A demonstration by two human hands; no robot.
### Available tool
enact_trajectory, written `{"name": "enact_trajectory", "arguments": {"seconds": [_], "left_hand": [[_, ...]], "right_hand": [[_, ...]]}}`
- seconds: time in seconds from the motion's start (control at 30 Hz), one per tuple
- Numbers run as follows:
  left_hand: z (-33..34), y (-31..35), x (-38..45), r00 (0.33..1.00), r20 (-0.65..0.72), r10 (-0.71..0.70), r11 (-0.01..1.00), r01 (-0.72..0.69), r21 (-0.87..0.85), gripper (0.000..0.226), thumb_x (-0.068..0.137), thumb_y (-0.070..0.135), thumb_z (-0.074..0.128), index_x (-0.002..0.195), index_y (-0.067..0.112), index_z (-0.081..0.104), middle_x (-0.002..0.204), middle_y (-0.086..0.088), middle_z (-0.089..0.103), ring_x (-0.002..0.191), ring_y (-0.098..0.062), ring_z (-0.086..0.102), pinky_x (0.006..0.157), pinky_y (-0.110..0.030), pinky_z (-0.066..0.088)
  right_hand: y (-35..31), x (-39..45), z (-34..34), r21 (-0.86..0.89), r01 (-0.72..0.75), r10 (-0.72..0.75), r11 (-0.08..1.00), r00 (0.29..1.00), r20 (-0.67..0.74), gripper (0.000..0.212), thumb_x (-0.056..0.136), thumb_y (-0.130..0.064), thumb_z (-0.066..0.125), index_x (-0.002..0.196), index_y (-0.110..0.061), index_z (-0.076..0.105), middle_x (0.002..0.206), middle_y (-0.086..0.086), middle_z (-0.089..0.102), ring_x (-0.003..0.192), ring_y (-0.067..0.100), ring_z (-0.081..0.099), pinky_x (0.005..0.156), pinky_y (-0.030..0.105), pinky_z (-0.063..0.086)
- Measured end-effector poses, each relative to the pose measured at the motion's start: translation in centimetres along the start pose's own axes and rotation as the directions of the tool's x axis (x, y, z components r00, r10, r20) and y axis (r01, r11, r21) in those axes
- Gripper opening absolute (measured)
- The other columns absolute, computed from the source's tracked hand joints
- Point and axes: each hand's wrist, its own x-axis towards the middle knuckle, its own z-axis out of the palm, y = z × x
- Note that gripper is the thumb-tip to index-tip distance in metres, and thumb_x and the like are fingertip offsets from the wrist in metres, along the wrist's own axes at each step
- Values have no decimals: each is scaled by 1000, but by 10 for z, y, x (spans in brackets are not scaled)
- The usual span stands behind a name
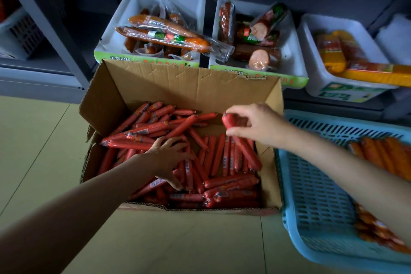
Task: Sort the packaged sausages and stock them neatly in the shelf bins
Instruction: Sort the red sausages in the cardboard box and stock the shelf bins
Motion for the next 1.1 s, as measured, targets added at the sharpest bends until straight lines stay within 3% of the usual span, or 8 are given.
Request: {"name": "enact_trajectory", "arguments": {"seconds": [0.1, 0.17, 0.23, 0.4, 0.53, 0.7, 0.97, 1.1], "left_hand": [[0, 0, -2, 1000, -5, 3, 1000, -3, 19, 93, 70, 65, 65, 145, 45, 14, 158, 3, -2, 145, -22, -9, 114, -52, 1], [-1, 1, -2, 1000, -5, 4, 1000, -4, 19, 93, 71, 65, 64, 146, 44, 13, 158, 3, -2, 145, -22, -8, 114, -51, 1], [-1, 1, -3, 1000, -7, 6, 1000, -6, 14, 93, 71, 64, 65, 146, 44, 14, 158, 3, -2, 145, -22, -6, 114, -51, 1], [-1, 1, -2, 1000, -16, 7, 1000, -7, 6, 92, 71, 64, 64, 146, 44, 15, 158, 4, 0, 145, -21, -3, 114, -49, -1], [0, 0, -1, 1000, -10, 10, 1000, -10, -2, 92, 70, 64, 65, 145, 45, 15, 158, 4, 1, 145, -21, -3, 114, -50, -1], [0, -2, 0, 1000, -18, 15, 1000, -15, -9, 92, 69, 65, 66, 145, 45, 16, 158, 4, 1, 145, -21, -2, 113, -49, -1], [-2, -1, -1, 1000, -14, 22, 1000, -22, -14, 91, 70, 64, 65, 145, 45, 16, 158, 4, 1, 145, -21, -2, 114, -48, -1], [-1, -2, 0, 1000, -20, 24, 1000, -24, -17, 91, 70, 64, 65, 145, 44, 17, 158, 3, 1, 145, -22, -2, 114, -48, -1]], "right_hand": [[8, -17, 40, -191, 41, 19, 981, 953, 303, 24, 85, -29, 67, 107, -19, 63, 89, -9, 61, 72, -2, 51, 69, 8, 41], [19, -26, 58, -236, 10, 116, 972, 849, 515, 25, 86, -30, 66, 105, -13, 65, 93, -2, 64, 72, 2, 53, 61, 9, 40], [28, -28, 62, -269, -43, 201, 962, 780, 592, 34, 86, -36, 66, 113, -15, 65, 105, 0, 66, 84, 5, 57, 69, 16, 45], [51, -17, 60, -251, -143, 238, 957, 885, 401, 30, 92, -29, 58, 120, -19, 62, 124, 1, 61, 111, 14, 57, 91, 22, 42], [65, 0, 79, -342, -143, 284, 929, 867, 410, 41, 101, -28, 41, 142, -23, 42, 156, 7, 21, 143, 26, 22, 116, 38, 21], [63, 20, 107, -476, -100, 377, 874, 758, 532, 45, 105, -28, 23, 150, -22, 23, 159, 8, -1, 146, 33, 7, 118, 46, 12], [77, 33, 86, -639, -144, 406, 755, 868, 285, 51, 102, -23, 27, 151, -19, 14, 159, 0, 6, 143, 28, 11, 112, 45, 18], [76, 24, 76, -550, -68, 306, 832, 883, 355, 58, 97, -3, 30, 151, -21, 18, 159, 3, 7, 144, 31, 11, 115, 44, 21]]}}
